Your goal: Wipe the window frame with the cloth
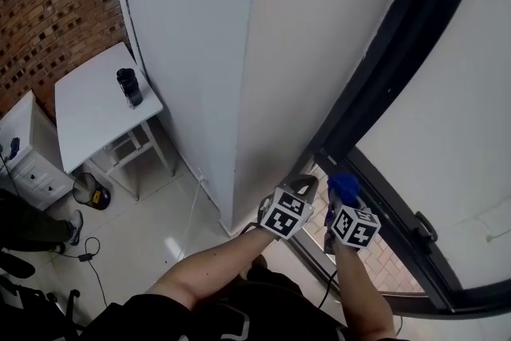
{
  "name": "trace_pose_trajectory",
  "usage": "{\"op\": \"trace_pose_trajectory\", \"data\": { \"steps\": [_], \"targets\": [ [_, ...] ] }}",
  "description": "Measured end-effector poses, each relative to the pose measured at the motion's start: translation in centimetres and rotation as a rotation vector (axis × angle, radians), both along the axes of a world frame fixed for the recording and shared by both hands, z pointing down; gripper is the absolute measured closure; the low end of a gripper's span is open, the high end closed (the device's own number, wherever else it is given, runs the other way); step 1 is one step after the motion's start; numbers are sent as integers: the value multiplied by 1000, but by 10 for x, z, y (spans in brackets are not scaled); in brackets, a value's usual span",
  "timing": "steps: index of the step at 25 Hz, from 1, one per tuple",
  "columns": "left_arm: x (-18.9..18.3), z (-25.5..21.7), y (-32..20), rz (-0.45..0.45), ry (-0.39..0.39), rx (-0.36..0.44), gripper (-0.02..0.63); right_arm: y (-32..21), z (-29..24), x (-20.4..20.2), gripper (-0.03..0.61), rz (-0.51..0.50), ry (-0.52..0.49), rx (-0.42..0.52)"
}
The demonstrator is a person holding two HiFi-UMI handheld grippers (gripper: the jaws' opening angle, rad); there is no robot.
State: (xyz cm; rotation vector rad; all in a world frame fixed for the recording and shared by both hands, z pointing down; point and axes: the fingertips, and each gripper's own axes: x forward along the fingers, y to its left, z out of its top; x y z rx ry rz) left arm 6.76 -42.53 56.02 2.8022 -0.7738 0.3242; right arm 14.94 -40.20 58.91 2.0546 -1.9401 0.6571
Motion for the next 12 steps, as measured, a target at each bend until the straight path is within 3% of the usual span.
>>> {"op": "trace_pose_trajectory", "data": {
  "steps": [12],
  "targets": [
    [-21, 1, -4, -65, -11, -5, 623, -23, -5, -27, 436, -92, -19, 3]
  ]
}}
